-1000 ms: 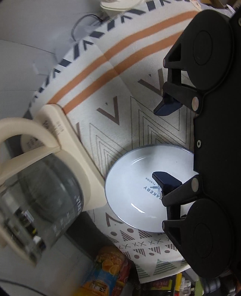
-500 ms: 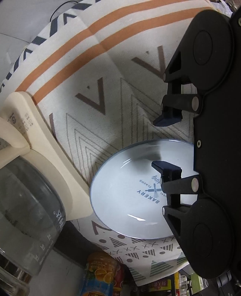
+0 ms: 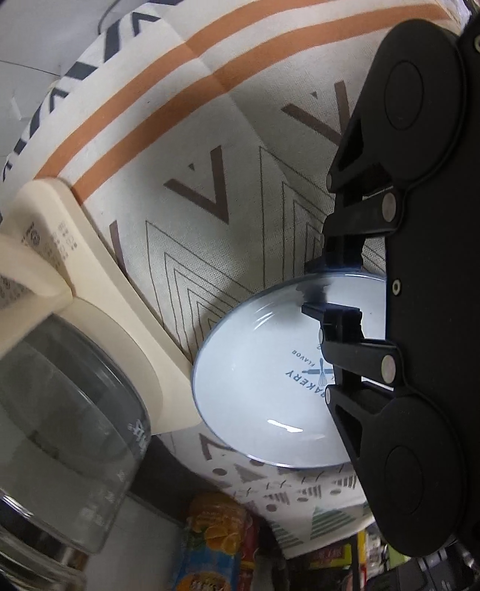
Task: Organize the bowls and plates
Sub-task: 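Lift the 'BAKERY' plate and carry it toward the stacked plates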
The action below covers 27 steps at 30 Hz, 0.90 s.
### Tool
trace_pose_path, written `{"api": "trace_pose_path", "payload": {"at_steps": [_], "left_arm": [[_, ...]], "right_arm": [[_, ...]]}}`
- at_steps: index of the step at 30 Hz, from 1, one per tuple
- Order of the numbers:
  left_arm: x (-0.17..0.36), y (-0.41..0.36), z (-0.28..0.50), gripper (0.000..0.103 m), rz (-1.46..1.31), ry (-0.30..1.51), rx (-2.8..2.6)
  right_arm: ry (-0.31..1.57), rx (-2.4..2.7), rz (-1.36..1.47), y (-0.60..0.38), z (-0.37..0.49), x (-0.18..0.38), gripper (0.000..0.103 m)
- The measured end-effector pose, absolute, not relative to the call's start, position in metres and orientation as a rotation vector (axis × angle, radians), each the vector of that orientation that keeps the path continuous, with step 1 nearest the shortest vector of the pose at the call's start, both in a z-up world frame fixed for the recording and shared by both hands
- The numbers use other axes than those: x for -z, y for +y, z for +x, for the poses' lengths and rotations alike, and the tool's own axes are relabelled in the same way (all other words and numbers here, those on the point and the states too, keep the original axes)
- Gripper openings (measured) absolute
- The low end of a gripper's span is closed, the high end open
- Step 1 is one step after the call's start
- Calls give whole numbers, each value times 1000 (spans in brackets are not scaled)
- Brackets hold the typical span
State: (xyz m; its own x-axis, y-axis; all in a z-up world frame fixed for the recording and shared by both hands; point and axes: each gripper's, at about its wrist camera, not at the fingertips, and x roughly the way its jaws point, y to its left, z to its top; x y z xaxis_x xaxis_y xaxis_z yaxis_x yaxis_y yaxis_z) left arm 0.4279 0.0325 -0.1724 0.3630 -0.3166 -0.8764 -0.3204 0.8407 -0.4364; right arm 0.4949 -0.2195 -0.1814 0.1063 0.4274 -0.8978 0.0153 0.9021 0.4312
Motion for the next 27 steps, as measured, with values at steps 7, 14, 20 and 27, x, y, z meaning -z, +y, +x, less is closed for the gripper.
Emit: {"api": "trace_pose_path", "payload": {"at_steps": [7,14,20,27], "left_arm": [[163,37,421,12,-567,1167,16],[143,39,414,12,-533,1087,35],[124,39,409,12,-517,1038,23],[97,44,394,12,-525,980,7]], "right_arm": [[1384,-387,443,-233,487,177,8],[1308,-429,497,-239,484,163,7],[1254,-461,510,-234,483,152,7],[1193,-503,516,-229,476,132,7]]}}
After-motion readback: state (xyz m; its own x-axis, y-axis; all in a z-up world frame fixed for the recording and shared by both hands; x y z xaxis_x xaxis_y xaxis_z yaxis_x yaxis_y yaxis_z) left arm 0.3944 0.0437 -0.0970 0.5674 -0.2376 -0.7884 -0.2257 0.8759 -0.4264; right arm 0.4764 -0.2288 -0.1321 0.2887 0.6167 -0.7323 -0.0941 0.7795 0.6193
